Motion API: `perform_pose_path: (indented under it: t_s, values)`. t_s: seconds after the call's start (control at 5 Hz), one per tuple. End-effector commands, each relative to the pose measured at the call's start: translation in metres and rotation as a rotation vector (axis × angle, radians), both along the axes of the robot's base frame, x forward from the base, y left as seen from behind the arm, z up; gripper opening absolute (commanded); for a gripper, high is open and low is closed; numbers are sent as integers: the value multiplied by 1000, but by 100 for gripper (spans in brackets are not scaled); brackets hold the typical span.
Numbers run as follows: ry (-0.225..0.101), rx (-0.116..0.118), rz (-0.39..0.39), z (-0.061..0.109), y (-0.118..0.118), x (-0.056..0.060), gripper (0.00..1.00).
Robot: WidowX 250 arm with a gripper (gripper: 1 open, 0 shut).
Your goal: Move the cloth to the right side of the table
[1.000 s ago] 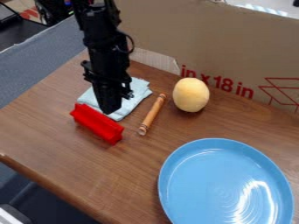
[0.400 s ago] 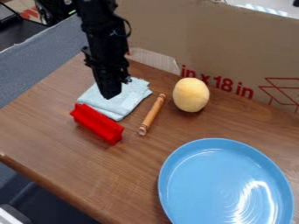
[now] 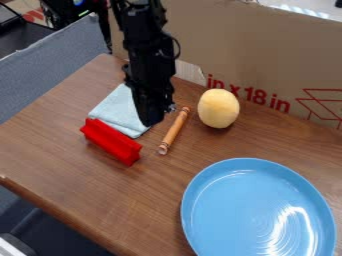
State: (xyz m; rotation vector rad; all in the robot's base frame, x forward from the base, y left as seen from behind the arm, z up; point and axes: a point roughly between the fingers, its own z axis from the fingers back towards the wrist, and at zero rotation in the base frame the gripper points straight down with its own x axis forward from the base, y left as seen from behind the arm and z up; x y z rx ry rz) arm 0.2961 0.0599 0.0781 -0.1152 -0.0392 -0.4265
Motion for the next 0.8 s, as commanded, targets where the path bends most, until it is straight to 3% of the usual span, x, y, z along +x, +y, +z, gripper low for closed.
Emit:
perform_pose_path:
  t_s: [0.0,0.2,0.4,0.6]
  values:
    - [-26,-6,2,12,5,1,100]
    - [-16,-18,-16,-17,12,-18,100]
    - [-3,-11,-117,-10,17,-27,100]
    - [3,-15,-138,-24,17,-31,100]
